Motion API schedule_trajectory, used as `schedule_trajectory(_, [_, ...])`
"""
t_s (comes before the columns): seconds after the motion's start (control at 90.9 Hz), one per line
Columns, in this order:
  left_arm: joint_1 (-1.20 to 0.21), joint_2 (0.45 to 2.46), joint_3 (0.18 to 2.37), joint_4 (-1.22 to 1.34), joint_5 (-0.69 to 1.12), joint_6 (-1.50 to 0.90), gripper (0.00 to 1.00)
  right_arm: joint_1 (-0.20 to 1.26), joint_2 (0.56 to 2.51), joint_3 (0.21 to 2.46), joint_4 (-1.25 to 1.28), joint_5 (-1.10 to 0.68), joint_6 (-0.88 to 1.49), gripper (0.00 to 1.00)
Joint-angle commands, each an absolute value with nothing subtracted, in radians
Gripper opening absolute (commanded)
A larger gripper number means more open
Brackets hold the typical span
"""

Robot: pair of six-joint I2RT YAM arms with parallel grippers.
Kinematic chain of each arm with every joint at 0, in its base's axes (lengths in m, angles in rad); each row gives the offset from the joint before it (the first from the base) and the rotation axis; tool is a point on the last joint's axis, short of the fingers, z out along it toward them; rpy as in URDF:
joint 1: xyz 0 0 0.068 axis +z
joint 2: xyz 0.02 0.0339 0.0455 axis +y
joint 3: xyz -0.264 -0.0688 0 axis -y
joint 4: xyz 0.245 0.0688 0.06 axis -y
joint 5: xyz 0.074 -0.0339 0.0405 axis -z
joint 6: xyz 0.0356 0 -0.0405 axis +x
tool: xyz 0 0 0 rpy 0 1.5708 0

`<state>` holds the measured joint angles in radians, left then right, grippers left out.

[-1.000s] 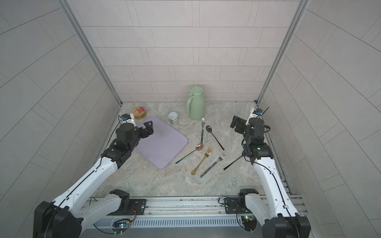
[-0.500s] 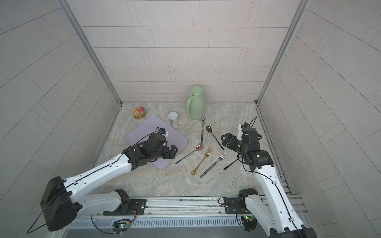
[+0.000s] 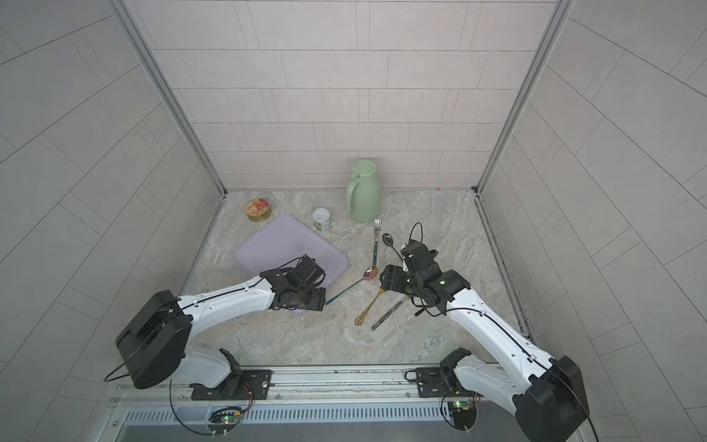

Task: Set the spoon and fork side by side
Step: Move the tray to the center of the board.

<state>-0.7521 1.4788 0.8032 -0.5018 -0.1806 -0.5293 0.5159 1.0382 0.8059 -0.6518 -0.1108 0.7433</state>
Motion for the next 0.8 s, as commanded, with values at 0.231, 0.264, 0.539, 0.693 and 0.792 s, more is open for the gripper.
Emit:
schedule_trajectory(0.231, [-0.747,1.537,0.811,-0.45,-0.062,-0.576,0.53,0.515,1.007,0.837,-0.676,-0.043,0.72,0.77])
schedule_trajectory(0.264, [-0.747,1.542,0.811,-0.451,-0.061,-0.576,0.49,0.513,1.004,0.838,-0.677,-0.042,0.717,0.76])
schedule_trajectory(0.539, [-0.747,1.567,0.829,-0.461,-0.088,-0.579,0.24,0.497,0.989,0.837,-0.701,-0.039,0.697,0.72])
schedule_trajectory(0.693, [-0.747,1.607,0.859,-0.458,-0.077,-0.591,0.17,0.48,0.978,0.832,-0.705,-0.042,0.69,0.72])
schedule_trajectory(0.792, [-0.748,1.634,0.882,-0.454,-0.071,-0.603,0.12,0.466,0.976,0.829,-0.713,-0.048,0.681,0.72])
